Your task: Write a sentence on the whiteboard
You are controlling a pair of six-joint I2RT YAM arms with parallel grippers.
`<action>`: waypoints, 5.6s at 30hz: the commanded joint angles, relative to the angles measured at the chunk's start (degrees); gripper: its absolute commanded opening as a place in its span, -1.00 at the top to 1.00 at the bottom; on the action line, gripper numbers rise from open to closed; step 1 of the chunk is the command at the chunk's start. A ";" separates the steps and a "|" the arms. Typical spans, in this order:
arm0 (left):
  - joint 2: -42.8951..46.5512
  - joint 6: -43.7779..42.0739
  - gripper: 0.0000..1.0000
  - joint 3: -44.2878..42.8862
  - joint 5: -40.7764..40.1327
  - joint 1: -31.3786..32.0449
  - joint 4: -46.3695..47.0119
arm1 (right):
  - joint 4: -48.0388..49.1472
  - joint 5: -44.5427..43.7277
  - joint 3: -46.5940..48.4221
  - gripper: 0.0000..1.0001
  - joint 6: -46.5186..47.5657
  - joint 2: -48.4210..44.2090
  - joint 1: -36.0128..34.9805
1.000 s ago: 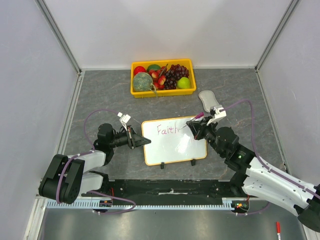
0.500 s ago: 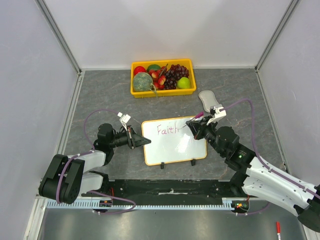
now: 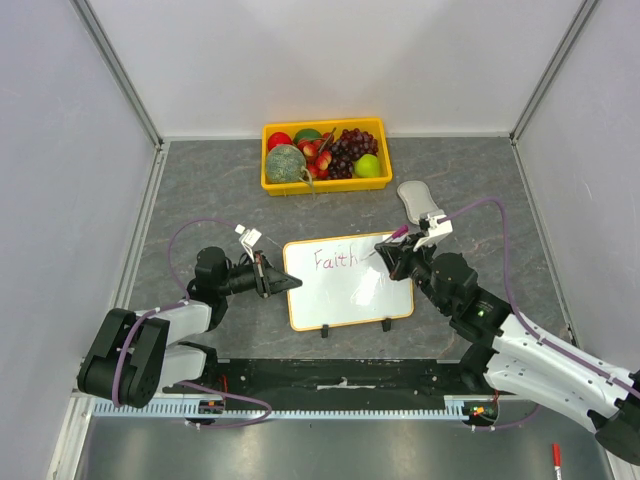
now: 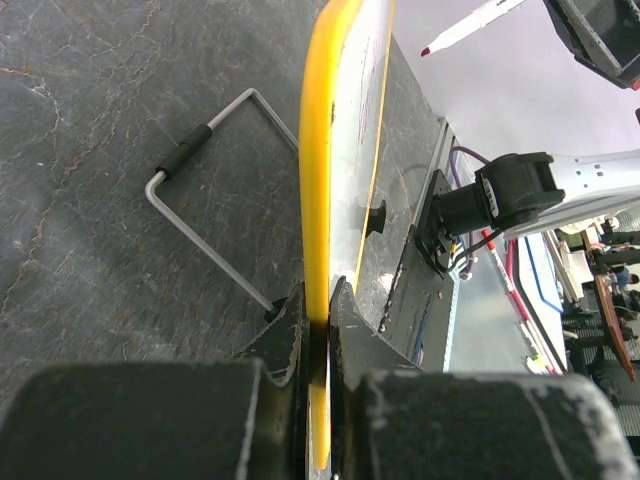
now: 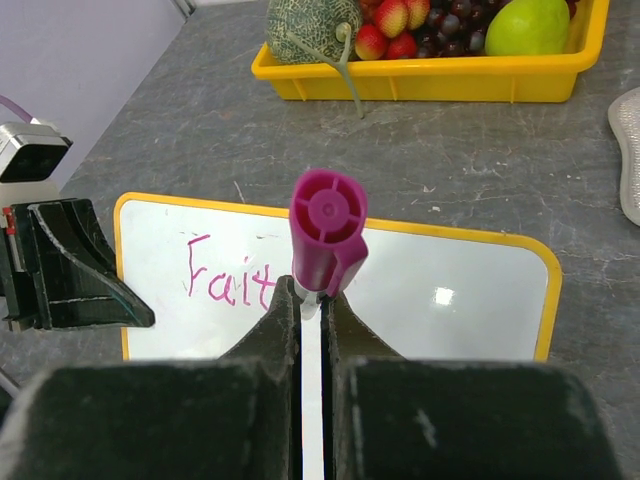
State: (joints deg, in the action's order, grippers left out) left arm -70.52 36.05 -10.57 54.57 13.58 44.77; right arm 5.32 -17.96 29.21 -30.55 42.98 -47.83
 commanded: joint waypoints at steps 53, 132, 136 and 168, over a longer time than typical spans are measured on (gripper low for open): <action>-0.67 -4.59 0.96 -0.59 -4.64 -0.22 -0.56 | 2.86 -5.78 -5.30 1.00 2.07 1.49 1.43; -0.41 -4.59 0.96 -0.42 -4.73 -0.14 -0.65 | 5.23 -9.99 -3.72 1.00 2.42 1.14 2.48; -0.32 -4.50 0.96 -0.42 -4.64 -0.14 -0.65 | 4.79 -9.73 -4.25 1.00 2.42 0.88 2.57; -0.32 -4.59 0.96 -0.42 -4.91 -0.14 -0.65 | 2.50 -7.26 -6.36 1.00 0.93 -0.36 2.75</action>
State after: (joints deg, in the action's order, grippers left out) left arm -70.57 36.47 -10.57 54.48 13.58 44.62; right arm 9.47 -22.92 22.39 -30.06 41.36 -45.47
